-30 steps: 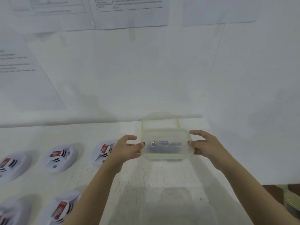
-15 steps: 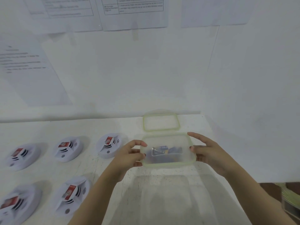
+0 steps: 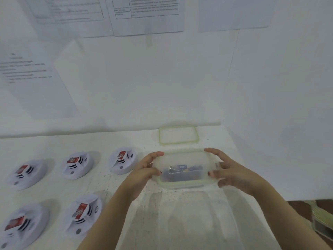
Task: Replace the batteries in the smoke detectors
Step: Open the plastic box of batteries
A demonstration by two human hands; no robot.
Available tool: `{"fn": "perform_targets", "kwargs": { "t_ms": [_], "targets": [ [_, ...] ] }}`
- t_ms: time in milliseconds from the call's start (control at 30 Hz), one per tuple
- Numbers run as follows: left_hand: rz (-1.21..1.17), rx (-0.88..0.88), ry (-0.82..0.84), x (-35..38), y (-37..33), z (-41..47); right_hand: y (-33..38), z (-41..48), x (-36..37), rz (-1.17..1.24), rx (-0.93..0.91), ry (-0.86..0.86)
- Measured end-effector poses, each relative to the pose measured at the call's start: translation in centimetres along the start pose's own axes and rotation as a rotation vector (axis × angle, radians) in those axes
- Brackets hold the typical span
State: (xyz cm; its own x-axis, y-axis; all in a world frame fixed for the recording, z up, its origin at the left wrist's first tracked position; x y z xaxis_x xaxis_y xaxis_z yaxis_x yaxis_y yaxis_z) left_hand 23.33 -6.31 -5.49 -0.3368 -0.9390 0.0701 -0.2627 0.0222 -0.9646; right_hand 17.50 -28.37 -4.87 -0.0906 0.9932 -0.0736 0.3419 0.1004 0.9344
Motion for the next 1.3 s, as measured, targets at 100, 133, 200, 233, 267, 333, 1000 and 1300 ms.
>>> {"fn": "perform_targets", "kwargs": {
  "t_ms": [100,133,200,233,267,333,1000,1300],
  "targets": [
    [0.043,0.036,-0.043,0.1,-0.6,0.4,-0.1,-0.7,-0.1,-0.196,0.131,0.034],
    [0.085,0.054,-0.064,0.1,-0.8,0.5,0.0,-0.7,0.0,-0.216,0.174,0.037],
    [0.16,0.063,-0.077,0.3,-1.2,0.8,0.4,-0.1,-0.1,-0.204,0.201,-0.026],
    [0.181,0.055,-0.071,0.5,-1.3,0.9,0.7,0.5,-0.4,-0.174,0.176,-0.089],
    [0.196,0.044,-0.058,0.8,-1.2,1.0,1.0,1.0,-0.8,-0.148,0.144,-0.154],
    [0.258,0.038,-0.032,1.4,-1.3,0.9,1.6,1.8,-1.3,-0.109,0.07,-0.243],
    [-0.115,-0.105,0.103,2.5,0.8,3.4,0.8,4.6,1.9,0.2,0.023,-0.032],
    [-0.145,0.03,-0.005,1.6,0.2,4.1,1.5,3.2,3.0,-0.182,-0.046,0.019]
  ]
}}
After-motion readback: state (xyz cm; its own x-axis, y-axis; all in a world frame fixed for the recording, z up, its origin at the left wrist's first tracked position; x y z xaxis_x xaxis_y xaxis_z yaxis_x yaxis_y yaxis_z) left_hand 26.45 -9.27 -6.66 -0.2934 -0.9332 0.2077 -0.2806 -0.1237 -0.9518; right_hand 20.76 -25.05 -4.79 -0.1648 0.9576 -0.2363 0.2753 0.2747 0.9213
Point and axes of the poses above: each hand's wrist, its own z-axis towards the middle knuckle, its own x-axis out of the palm, y = z × x, the point moved 10 cm from there along z, towards the middle knuckle, and after that the axes turned 6 degrees about -y, right-handed, at the moved point
